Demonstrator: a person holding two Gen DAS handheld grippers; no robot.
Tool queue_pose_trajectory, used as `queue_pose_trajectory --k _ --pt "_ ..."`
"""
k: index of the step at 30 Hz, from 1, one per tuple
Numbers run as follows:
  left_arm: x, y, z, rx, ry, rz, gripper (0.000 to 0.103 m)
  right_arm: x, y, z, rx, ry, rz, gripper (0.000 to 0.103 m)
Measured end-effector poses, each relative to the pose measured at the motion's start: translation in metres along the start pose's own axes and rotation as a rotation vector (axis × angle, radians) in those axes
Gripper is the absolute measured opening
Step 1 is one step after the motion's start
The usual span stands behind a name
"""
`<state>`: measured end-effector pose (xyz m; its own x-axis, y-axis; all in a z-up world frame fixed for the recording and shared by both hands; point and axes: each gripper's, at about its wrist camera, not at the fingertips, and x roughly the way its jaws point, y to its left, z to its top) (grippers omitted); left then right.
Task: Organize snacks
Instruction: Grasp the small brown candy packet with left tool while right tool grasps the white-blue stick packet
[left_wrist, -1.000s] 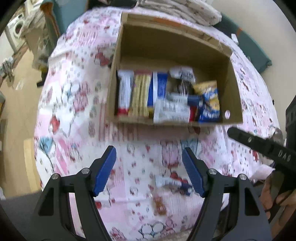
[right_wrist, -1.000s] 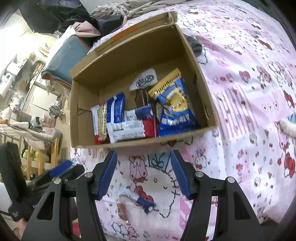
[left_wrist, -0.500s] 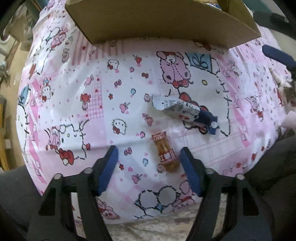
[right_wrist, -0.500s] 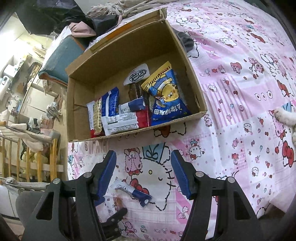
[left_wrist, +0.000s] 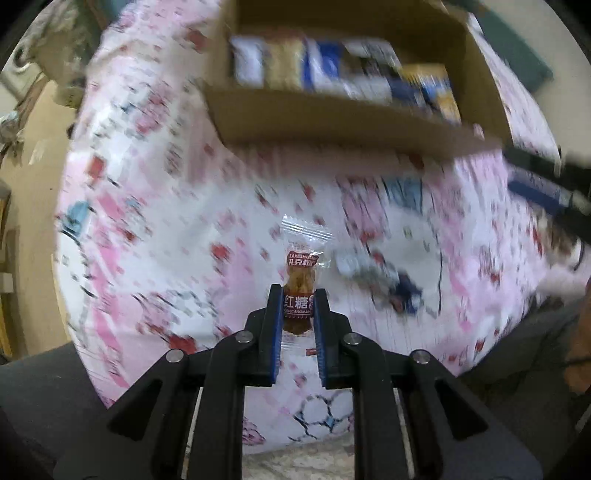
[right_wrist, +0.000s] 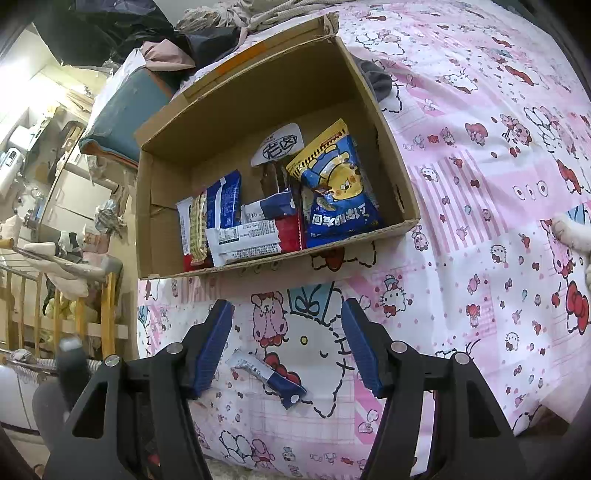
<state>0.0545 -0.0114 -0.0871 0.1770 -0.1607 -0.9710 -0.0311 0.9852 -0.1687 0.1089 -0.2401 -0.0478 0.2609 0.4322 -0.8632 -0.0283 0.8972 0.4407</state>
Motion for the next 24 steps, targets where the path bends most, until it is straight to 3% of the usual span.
queue_pose_trajectory --k 6,11,21,22,24 --pt "-0.011 0.030 0.012 -0.094 -0.074 0.012 0.012 0.026 0.011 -0.008 -0.102 0.119 -0.067 0.064" --pt "-0.014 0.037 0.015 -0.132 -0.071 -0.015 0.013 0.061 0.037 -0.029 -0.229 0.298 -0.023 0.064" --pt "-0.014 0.033 0.015 -0.127 -0.071 -0.032 0.013 0.116 0.068 -0.062 -0.449 0.414 -0.153 0.063" --pt "-0.014 0.033 0.014 -0.127 -0.070 -0.033 0.013 0.118 0.070 -0.063 -0.465 0.411 -0.159 0.060" --pt "-0.013 0.033 0.014 -0.127 -0.069 -0.034 0.013 0.116 0.075 -0.065 -0.511 0.396 -0.151 0.029"
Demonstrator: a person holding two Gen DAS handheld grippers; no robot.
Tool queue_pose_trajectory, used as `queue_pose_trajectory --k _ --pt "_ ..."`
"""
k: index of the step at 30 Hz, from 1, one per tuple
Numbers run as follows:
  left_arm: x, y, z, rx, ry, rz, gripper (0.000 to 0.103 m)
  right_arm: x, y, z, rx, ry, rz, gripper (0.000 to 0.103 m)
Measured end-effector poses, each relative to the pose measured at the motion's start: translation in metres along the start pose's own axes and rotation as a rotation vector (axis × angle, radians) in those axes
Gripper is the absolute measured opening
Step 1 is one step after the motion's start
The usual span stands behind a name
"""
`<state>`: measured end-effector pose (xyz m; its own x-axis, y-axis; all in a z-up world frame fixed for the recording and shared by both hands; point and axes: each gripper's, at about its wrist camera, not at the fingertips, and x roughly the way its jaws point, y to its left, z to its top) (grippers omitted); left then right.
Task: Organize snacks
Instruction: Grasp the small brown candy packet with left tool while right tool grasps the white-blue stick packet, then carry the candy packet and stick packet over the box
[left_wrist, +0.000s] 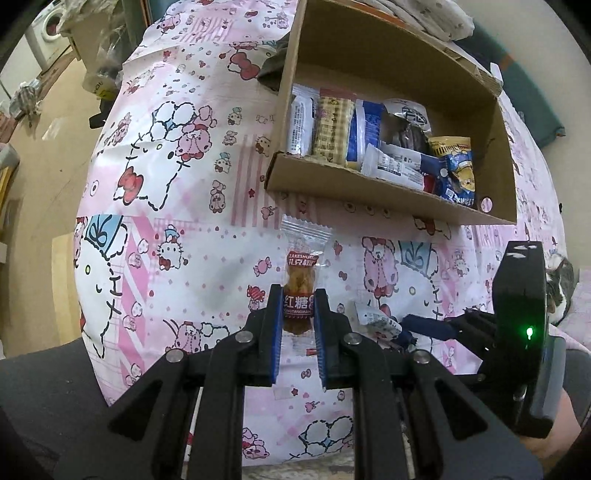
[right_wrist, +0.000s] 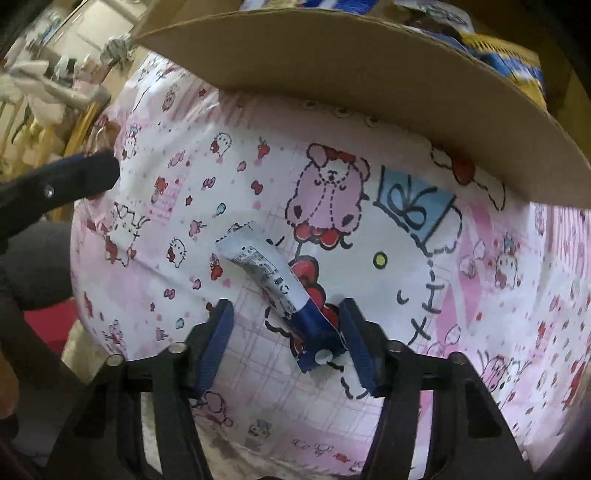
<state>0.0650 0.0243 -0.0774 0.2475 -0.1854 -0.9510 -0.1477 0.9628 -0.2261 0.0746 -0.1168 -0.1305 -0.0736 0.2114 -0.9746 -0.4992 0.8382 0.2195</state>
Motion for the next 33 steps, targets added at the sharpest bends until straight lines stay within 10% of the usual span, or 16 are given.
queue_pose_trajectory --k 1,20,33 --pt "0.000 0.000 0.000 0.002 -0.001 -0.001 0.013 -0.002 0.004 -0.001 -0.023 -0.007 0.015 0.018" --pt "-0.017 -0.004 0.000 0.011 -0.075 -0.029 0.013 -0.099 -0.032 -0.006 0.166 -0.316 0.217 0.018" --pt "-0.054 -0.031 0.063 0.063 -0.199 -0.031 0.013 -0.159 -0.072 0.020 0.276 -0.517 0.219 0.018"
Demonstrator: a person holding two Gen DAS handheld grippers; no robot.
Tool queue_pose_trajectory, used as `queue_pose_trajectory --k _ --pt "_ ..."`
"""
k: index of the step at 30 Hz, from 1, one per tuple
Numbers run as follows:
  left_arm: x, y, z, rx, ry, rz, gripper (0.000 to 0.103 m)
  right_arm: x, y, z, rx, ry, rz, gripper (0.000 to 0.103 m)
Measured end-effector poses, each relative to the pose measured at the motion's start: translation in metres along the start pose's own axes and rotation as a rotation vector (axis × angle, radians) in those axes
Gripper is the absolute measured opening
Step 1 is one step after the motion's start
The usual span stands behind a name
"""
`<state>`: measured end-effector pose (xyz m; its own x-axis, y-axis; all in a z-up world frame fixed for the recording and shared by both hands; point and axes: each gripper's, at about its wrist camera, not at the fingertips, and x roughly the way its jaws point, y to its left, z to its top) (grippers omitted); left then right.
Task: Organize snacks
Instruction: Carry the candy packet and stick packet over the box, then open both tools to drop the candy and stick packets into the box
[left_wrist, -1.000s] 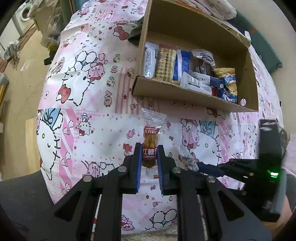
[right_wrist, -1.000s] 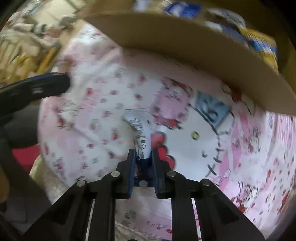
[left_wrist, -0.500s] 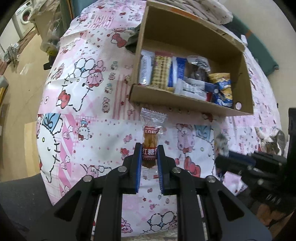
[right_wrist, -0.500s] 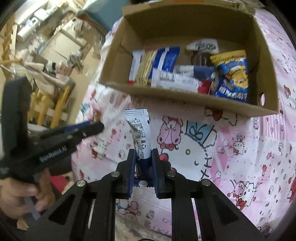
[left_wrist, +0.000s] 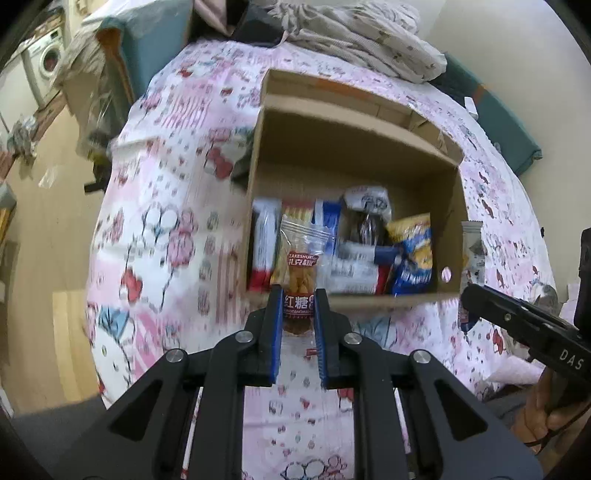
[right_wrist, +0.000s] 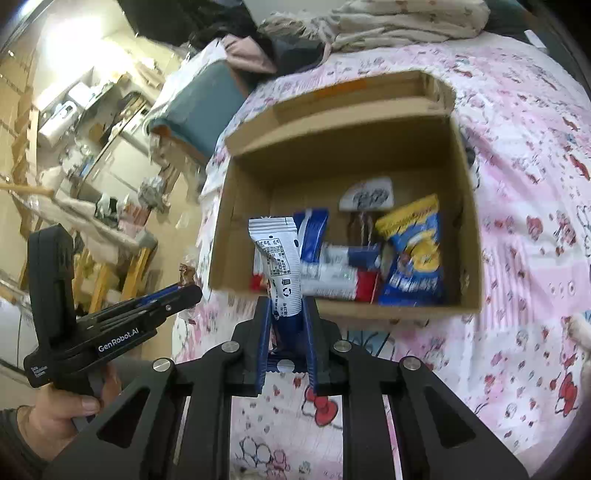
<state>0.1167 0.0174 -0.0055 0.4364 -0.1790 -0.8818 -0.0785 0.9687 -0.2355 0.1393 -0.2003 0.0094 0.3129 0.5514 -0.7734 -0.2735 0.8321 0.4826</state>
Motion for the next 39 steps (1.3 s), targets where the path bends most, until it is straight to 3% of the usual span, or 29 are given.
queue_pose_trajectory --k 14,29,32,33,34,36,37,38,39 --pt "0.034 -0.035 0.061 0.068 -0.025 0.025 0.013 0.022 -0.046 0.027 0.108 -0.002 -0.072 0.018" --pt "0.083 -0.051 0.052 0.124 0.005 0.034 0.014 0.049 -0.077 0.018 0.237 0.065 -0.078 0.022" --pt "0.084 -0.048 0.052 0.105 0.024 0.046 0.036 0.048 -0.077 0.018 0.237 0.059 -0.093 0.022" --pt "0.082 -0.047 0.052 0.100 0.018 0.053 0.052 0.046 -0.076 0.018 0.236 0.052 -0.091 0.022" --pt "0.079 -0.046 0.051 0.096 0.006 0.060 0.064 0.045 -0.076 0.020 0.235 0.046 -0.088 0.025" --pt "0.070 -0.047 0.051 0.100 -0.029 0.066 0.070 0.041 -0.074 0.021 0.226 0.025 -0.085 0.032" --pt "0.067 -0.047 0.051 0.105 -0.038 0.069 0.070 0.038 -0.072 0.022 0.220 0.015 -0.084 0.044" --pt "0.063 -0.048 0.052 0.107 -0.042 0.061 0.070 0.036 -0.070 0.022 0.216 0.002 -0.080 0.067" --pt "0.059 -0.048 0.052 0.110 -0.039 0.020 0.070 0.033 -0.069 0.022 0.211 -0.015 -0.076 0.076"
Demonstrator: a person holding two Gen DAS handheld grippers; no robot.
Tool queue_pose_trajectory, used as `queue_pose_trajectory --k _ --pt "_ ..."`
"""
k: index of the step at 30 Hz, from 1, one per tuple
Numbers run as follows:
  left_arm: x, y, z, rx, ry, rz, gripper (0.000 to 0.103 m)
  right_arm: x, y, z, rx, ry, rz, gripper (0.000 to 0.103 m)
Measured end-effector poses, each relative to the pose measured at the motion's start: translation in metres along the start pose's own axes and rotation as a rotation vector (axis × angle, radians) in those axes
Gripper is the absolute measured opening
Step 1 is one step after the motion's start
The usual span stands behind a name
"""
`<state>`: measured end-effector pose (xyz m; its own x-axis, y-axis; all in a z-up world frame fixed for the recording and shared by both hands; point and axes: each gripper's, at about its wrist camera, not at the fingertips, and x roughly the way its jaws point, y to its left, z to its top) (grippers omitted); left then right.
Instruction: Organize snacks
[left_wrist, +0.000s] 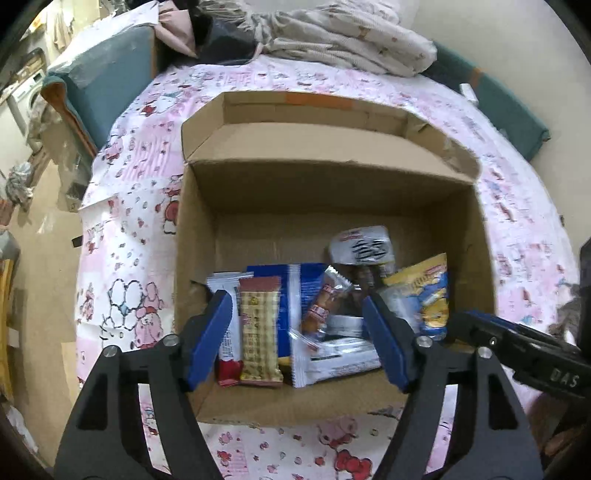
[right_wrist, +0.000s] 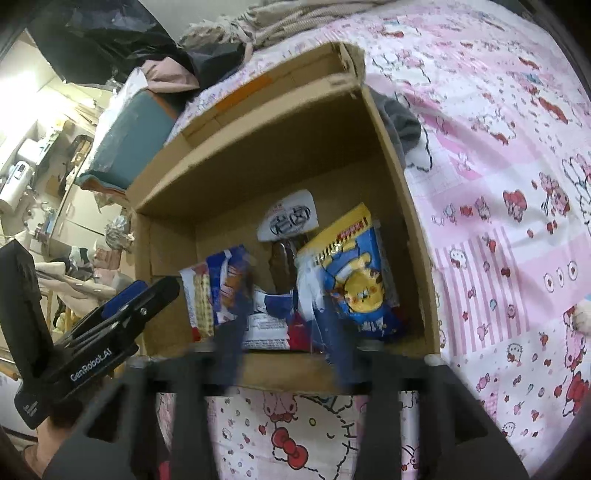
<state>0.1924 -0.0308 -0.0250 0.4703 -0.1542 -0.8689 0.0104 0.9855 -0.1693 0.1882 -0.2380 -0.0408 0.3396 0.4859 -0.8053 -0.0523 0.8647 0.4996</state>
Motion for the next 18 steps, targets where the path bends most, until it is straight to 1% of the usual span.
queue_pose_trajectory --k 1,2,4,6,8,11,15,18 --pt "-0.003 0.000 0.000 0.000 0.003 -0.033 0.070 -0.003 0.002 -0.001 -0.007 -0.021 0.002 0.089" --pt "-0.008 0.001 -0.001 -0.003 -0.002 -0.051 0.070 -0.006 0.003 -0.002 -0.017 -0.034 0.000 0.091" --pt "-0.017 0.003 -0.004 -0.008 -0.022 -0.039 0.070 -0.011 0.008 -0.004 -0.044 -0.045 -0.010 0.091" --pt "-0.028 0.007 -0.010 -0.016 -0.049 -0.021 0.070 -0.018 0.014 -0.007 -0.070 -0.075 -0.018 0.093" --pt "-0.041 0.013 -0.021 -0.034 -0.090 0.016 0.070 -0.028 0.019 -0.011 -0.092 -0.107 -0.015 0.097" --pt "-0.054 0.020 -0.032 -0.031 -0.124 0.050 0.070 -0.042 0.027 -0.021 -0.118 -0.148 -0.024 0.102" --pt "-0.076 0.034 -0.046 -0.051 -0.156 0.014 0.070 -0.056 0.038 -0.038 -0.161 -0.194 -0.044 0.103" --pt "-0.087 0.037 -0.058 -0.030 -0.149 -0.014 0.070 -0.063 0.042 -0.054 -0.180 -0.207 -0.056 0.103"
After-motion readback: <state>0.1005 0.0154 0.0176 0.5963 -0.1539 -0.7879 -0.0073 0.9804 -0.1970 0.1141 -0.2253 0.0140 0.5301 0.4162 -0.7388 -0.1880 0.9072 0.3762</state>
